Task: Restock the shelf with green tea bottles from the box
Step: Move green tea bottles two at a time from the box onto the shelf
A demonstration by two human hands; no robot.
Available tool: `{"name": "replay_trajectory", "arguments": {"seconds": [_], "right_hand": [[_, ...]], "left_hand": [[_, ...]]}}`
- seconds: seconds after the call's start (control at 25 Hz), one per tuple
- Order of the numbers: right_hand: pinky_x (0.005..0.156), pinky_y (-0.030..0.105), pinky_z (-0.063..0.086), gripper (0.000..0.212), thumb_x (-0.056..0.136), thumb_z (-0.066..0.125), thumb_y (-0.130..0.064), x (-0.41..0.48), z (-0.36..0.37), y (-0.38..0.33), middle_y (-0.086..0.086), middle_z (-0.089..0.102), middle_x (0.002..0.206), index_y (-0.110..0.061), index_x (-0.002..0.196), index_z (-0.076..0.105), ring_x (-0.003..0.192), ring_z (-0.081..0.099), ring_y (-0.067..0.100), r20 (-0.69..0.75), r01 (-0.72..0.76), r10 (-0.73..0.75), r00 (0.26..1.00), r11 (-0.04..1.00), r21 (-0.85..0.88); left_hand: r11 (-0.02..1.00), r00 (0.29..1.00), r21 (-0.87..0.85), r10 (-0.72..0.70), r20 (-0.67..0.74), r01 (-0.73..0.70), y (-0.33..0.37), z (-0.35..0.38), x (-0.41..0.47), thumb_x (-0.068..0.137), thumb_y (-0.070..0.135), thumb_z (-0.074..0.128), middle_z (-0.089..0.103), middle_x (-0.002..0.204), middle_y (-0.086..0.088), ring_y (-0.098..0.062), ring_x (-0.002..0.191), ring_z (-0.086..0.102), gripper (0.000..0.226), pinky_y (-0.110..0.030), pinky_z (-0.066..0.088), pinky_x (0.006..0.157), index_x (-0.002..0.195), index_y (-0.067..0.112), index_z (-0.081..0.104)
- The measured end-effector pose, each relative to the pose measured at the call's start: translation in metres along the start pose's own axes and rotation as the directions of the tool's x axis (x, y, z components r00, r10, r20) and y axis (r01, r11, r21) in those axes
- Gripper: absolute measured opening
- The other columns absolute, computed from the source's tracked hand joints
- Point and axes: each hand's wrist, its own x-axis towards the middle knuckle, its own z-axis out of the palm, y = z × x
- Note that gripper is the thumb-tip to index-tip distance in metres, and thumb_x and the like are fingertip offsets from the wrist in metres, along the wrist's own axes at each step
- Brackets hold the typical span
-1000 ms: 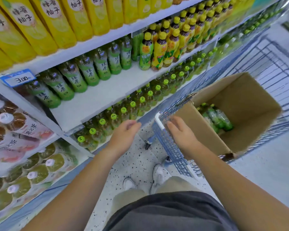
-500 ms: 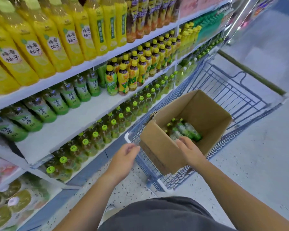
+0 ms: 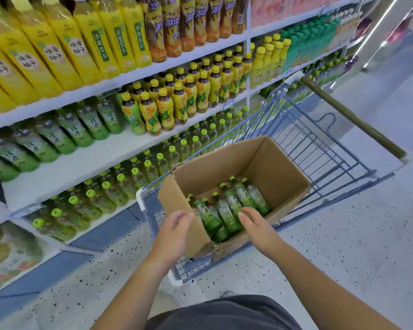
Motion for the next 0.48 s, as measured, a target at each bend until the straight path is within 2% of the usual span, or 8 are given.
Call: {"name": "replay_trajectory", "arguments": {"seconds": [0.12,0.28,0.32,0.44,0.48], "right_hand": [[0.099,0.027,0.034,0.056,0.105,0.042,-0.050,0.011,-0.021,0.007,-0.005,0.045,0.152,-0.025,0.154,0.037,0.122,0.042,0.006,0.057,-0.013,0.012,0.998,1.000,0.012],[0.097,0.027,0.033,0.051,0.105,0.041,-0.048,0.030,-0.038,0.014,-0.004,0.046,0.151,-0.027,0.152,0.038,0.119,0.042,0.007,0.042,-0.045,0.046,0.998,0.999,-0.008],[0.096,0.027,0.033,0.052,0.105,0.041,-0.049,0.034,-0.042,0.016,-0.004,0.046,0.150,-0.027,0.151,0.039,0.118,0.043,0.007,0.031,-0.053,0.054,0.998,0.998,-0.015],[0.097,0.029,0.033,0.054,0.105,0.041,-0.050,0.048,-0.055,0.022,-0.004,0.048,0.148,-0.025,0.152,0.039,0.118,0.044,0.008,-0.001,-0.077,0.077,0.997,0.996,-0.052],[0.098,0.029,0.033,0.054,0.105,0.041,-0.050,0.053,-0.060,0.024,-0.003,0.049,0.147,-0.025,0.152,0.039,0.119,0.044,0.009,-0.009,-0.084,0.084,0.996,0.994,-0.073]], "left_hand": [[1.000,0.999,-0.010,-0.019,-0.046,0.019,0.007,0.024,-0.012,0.097,0.060,0.051,0.055,0.134,0.012,-0.008,0.119,0.054,0.050,-0.033,0.043,0.092,0.138,0.032,0.049],[0.996,0.997,-0.039,-0.075,-0.026,0.074,0.016,0.051,0.000,0.099,0.057,0.051,0.051,0.122,0.022,0.013,0.101,0.046,0.056,-0.022,0.040,0.079,0.148,0.031,0.041],[0.996,0.997,-0.043,-0.082,-0.009,0.081,0.021,0.059,0.008,0.099,0.057,0.050,0.049,0.122,0.021,0.011,0.100,0.047,0.058,-0.021,0.039,0.080,0.150,0.030,0.039],[0.995,0.996,-0.036,-0.090,0.004,0.091,0.033,0.087,0.040,0.100,0.057,0.048,0.048,0.130,0.013,-0.003,0.111,0.047,0.067,-0.029,0.035,0.094,0.156,0.024,0.030],[0.994,0.994,-0.041,-0.105,0.002,0.105,0.036,0.096,0.051,0.100,0.056,0.047,0.049,0.127,0.013,-0.003,0.108,0.047,0.069,-0.031,0.034,0.093,0.157,0.022,0.027]]}}
